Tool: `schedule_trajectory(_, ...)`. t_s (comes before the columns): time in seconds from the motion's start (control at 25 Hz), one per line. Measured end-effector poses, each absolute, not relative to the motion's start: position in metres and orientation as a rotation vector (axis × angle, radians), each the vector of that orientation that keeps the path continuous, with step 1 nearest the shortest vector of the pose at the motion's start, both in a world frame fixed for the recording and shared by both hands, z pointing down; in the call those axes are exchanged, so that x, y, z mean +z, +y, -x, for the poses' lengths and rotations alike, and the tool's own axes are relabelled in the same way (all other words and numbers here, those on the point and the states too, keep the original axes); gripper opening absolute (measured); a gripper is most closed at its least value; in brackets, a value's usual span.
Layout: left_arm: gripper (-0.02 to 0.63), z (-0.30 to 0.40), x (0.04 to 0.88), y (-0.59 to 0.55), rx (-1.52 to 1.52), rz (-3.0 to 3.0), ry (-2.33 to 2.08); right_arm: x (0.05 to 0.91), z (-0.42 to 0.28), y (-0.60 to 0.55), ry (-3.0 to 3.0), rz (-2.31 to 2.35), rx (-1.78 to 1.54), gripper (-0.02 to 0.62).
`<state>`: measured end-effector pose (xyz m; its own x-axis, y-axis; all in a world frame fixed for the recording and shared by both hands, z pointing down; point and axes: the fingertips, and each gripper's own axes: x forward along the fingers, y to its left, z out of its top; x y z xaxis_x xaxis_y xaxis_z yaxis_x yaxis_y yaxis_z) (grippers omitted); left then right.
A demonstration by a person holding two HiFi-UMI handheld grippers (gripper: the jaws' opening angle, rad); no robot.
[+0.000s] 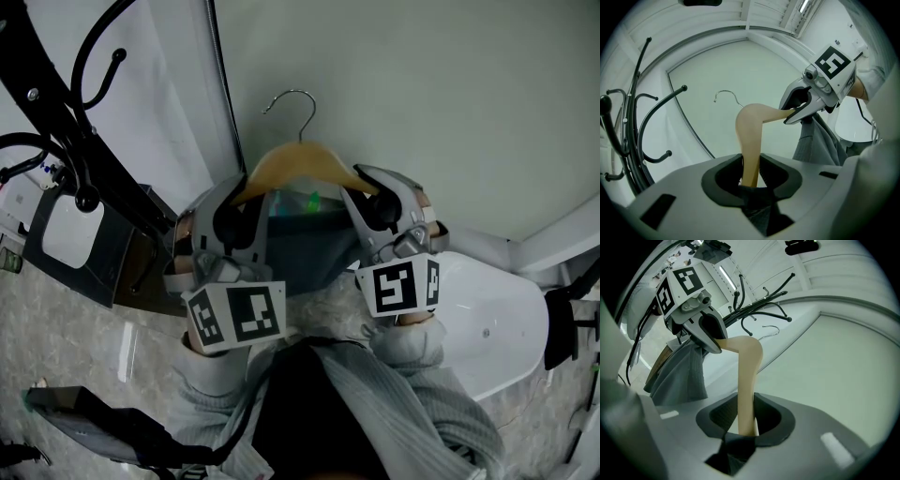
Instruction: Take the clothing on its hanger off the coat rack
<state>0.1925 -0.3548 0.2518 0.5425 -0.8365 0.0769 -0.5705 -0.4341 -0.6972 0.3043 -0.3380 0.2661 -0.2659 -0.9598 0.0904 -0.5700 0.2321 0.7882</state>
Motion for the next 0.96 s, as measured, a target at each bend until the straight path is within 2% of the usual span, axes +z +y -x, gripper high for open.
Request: schedule_trajectory(0.96,0.112,-0.1905,0.2527,-0.3467,-0.574,2.138,1.156,0.2673,-0.3026,-0.3334,-1.952,-1.385,-0.883,0.100)
